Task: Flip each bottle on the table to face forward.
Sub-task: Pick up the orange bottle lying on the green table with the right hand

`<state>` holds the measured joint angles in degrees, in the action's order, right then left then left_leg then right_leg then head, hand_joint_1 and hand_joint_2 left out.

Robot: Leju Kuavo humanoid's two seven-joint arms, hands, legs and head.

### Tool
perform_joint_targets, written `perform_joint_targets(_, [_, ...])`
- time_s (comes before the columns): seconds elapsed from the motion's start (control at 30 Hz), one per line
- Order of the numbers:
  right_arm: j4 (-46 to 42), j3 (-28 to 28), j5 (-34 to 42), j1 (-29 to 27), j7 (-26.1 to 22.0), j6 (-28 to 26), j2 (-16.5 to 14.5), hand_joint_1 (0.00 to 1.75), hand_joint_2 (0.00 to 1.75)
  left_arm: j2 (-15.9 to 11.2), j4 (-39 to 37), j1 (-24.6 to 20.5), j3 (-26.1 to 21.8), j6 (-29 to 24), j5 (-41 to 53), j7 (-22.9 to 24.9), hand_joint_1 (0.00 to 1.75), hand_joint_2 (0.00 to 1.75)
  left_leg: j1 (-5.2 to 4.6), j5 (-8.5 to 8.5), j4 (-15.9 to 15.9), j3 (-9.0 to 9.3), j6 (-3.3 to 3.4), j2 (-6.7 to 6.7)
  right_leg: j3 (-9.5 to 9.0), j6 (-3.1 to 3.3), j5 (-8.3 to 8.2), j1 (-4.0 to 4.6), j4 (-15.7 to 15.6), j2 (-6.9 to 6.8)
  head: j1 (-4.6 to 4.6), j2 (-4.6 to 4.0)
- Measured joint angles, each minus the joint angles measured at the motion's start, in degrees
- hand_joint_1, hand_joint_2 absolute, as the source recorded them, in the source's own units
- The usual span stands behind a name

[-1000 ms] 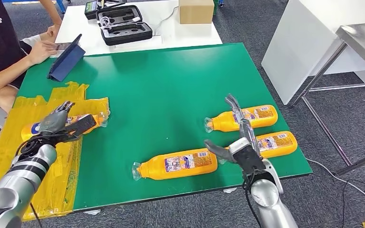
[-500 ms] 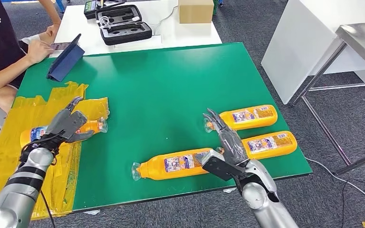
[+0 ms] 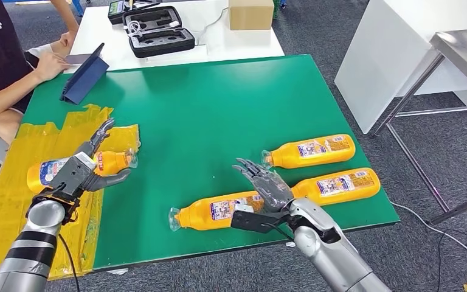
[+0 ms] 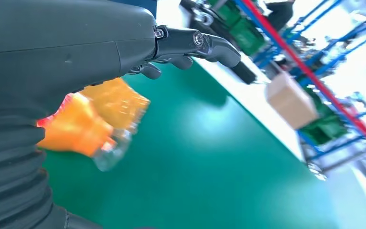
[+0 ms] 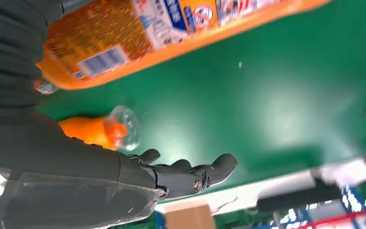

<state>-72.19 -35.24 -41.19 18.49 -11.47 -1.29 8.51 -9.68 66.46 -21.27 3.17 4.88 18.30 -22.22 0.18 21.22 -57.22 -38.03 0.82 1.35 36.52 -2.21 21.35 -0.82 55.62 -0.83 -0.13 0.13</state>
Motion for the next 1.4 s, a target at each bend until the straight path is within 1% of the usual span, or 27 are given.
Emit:
perform_joint_targets(0.1, [3.8,-2.8,-0.2,2.7,-0.1,0.4,-0.4,0.00,1.75,0.6,0.6,-0.1,1.0,1.1,-1.9,-0.9,0.00,1.75,0.00,0.00,0.0,0.01,0.00,0.01,0.00,-0.01,-0.01,0.00,0.0,0.01,-0.01,0.00])
perform_joint_targets(0.33, [12.2,-8.2,-0.9,7.2,-0.2,1.8,-1.6,0.00,1.75,1.5,-0.1,-1.0,2.1,1.6,-3.9,-1.9,0.00,1.75,0.00,0.00,0.0,0.01,0.00,0.03,0.01,0.00,-0.01,0.01,0.0,0.01,-0.01,0.00])
perform_joint_targets(0.53, [18.5,-13.1,-2.9,11.1,1.5,2.6,-2.0,0.00,1.75,2.0,-1.7,-1.6,2.7,1.6,-4.7,-2.6,0.00,1.75,0.00,0.00,0.0,0.05,0.00,0.04,-0.02,0.00,-0.01,0.00,0.0,0.02,0.01,0.00])
perform_joint_targets(0.57, [19.3,-13.6,-3.1,11.6,1.7,2.6,-2.0,0.00,1.75,2.0,-1.9,-1.6,2.7,1.6,-4.7,-2.6,0.00,1.75,0.00,0.00,0.0,0.06,0.00,0.05,-0.02,0.00,-0.01,0.00,0.0,0.02,0.00,0.00])
perform_joint_targets(0.6, [20.0,-14.1,-3.4,12.1,2.0,2.6,-2.1,0.07,1.75,2.1,-2.1,-1.6,2.7,1.6,-4.8,-2.6,0.00,1.75,0.00,0.00,0.0,0.07,0.00,0.05,-0.03,0.00,-0.01,0.00,0.0,0.03,-0.01,0.00])
perform_joint_targets(0.63, [20.7,-14.6,-3.7,12.6,2.4,2.7,-2.2,0.27,1.75,2.1,-2.2,-1.7,2.7,1.6,-5.0,-2.6,0.00,1.75,0.00,0.00,0.0,0.09,0.00,0.06,-0.04,0.00,-0.01,0.00,0.0,0.03,-0.01,0.00])
perform_joint_targets(0.7, [22.1,-15.6,-4.1,13.5,3.3,2.9,-2.5,1.12,1.75,2.2,-2.5,-1.7,2.7,1.6,-5.2,-2.6,0.00,1.75,0.00,0.00,0.0,0.15,0.00,0.06,-0.09,0.01,0.00,0.00,0.0,0.03,-0.01,0.00])
perform_joint_targets(0.73, [22.8,-16.0,-4.3,13.9,3.8,2.8,-2.6,1.50,1.75,2.3,-2.7,-1.7,2.7,1.6,-5.3,-2.6,0.00,1.75,0.00,0.01,0.0,0.18,0.00,0.05,-0.12,0.01,0.00,0.00,0.0,0.03,-0.01,0.00])
perform_joint_targets(0.77, [23.5,-16.3,-4.4,14.2,4.4,2.6,-2.8,1.73,1.75,2.3,-2.8,-1.7,2.7,1.6,-5.4,-2.6,0.00,1.75,0.00,0.01,0.0,0.23,0.00,0.05,-0.17,0.02,0.01,0.00,0.0,0.02,-0.01,0.00])
perform_joint_targets(0.97, [25.6,-16.4,-4.3,14.3,7.5,-2.0,-3.7,1.75,1.75,2.5,-3.1,-1.4,2.7,1.3,-6.0,-2.0,0.00,1.75,0.00,0.01,0.0,0.35,0.00,0.04,-0.28,0.05,0.04,-0.01,0.0,0.02,0.00,0.00])
perform_joint_targets(1.1, [25.7,-14.9,-3.6,12.9,8.7,-6.4,-4.4,1.75,1.75,2.6,-3.0,-0.7,2.7,1.1,-6.0,-1.3,0.00,1.75,0.00,-0.01,0.0,0.35,0.00,0.04,-0.29,0.02,-0.02,-0.01,0.0,0.02,-0.01,0.00])
perform_joint_targets(1.3, [25.3,-12.0,-2.9,11.5,8.5,-9.7,-5.4,1.75,1.75,3.0,-2.8,0.0,2.7,0.9,-6.1,-1.0,0.00,1.75,0.00,0.00,0.0,0.34,0.00,0.05,-0.29,0.02,-0.01,0.00,0.0,0.03,-0.01,0.00])
perform_joint_targets(1.33, [24.9,-11.4,-2.4,11.0,8.1,-11.1,-5.5,1.75,1.75,3.0,-2.6,0.2,2.7,0.9,-6.4,-0.8,0.00,1.75,0.01,0.00,0.0,0.32,0.00,0.04,-0.28,0.02,-0.01,0.00,0.0,0.02,0.00,0.00])
perform_joint_targets(1.4, [23.3,-9.0,-1.0,9.1,6.4,-15.6,-6.1,1.75,1.75,3.2,-1.7,0.8,2.7,1.3,-7.4,-0.2,0.00,1.75,0.01,0.00,0.0,0.26,0.00,0.02,-0.25,0.02,0.01,0.01,0.0,0.02,0.00,0.00])
